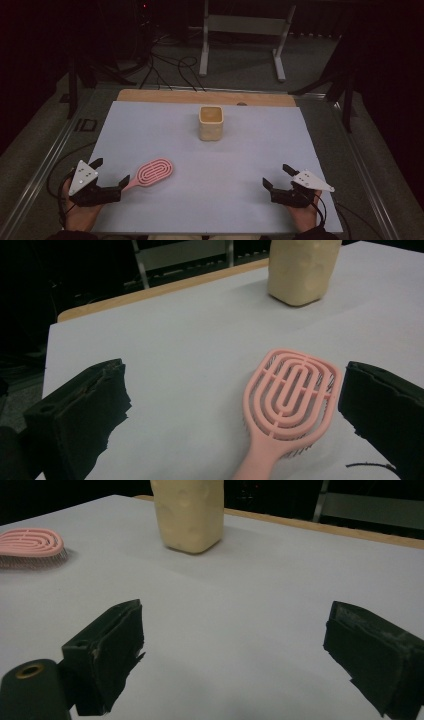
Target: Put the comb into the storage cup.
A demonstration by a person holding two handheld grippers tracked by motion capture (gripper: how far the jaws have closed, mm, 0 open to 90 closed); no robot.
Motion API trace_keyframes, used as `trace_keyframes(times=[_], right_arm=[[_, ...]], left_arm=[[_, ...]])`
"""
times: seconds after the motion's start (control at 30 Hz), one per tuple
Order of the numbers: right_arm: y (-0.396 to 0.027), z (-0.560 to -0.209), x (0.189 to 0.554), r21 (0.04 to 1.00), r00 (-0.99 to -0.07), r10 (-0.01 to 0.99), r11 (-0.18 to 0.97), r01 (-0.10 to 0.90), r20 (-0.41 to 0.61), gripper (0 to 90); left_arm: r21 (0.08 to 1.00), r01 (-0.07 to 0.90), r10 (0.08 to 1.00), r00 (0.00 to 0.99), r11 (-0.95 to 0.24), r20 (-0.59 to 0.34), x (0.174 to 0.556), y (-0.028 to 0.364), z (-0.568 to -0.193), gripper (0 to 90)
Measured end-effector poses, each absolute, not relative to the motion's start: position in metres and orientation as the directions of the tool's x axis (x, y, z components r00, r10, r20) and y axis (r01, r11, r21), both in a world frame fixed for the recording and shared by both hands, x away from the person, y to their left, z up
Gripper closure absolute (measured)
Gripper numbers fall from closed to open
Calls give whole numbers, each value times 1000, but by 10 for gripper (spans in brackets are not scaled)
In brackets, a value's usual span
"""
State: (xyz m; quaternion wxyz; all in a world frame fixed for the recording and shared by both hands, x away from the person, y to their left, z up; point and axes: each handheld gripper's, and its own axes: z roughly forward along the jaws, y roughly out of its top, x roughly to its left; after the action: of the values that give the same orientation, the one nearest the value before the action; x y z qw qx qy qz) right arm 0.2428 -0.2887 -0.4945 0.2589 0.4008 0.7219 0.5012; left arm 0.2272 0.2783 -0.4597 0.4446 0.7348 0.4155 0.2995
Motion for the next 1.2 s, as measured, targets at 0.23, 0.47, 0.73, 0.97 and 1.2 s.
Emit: trace_keyframes(times=[0.23,0.47,0.73,0.97,1.2], right_arm=[[-290,-495,243,935,-535,844,157,319,41,88],[-291,-495,243,934,-531,846,154,322,43,88],[-291,-495,243,934,-530,847,153,323,45,88],[-291,-495,243,933,-530,847,154,325,45,88],[-291,-495,243,933,-530,847,153,327,47,88]], left_arm=[[886,364,868,491,-286,78,231,281,-460,1],[870,377,851,518,-318,87,236,279,-458,1],[841,399,828,553,-364,96,245,274,-461,1],[819,413,806,584,-398,98,252,272,-463,1],[798,427,785,613,-426,91,257,267,-464,2]])
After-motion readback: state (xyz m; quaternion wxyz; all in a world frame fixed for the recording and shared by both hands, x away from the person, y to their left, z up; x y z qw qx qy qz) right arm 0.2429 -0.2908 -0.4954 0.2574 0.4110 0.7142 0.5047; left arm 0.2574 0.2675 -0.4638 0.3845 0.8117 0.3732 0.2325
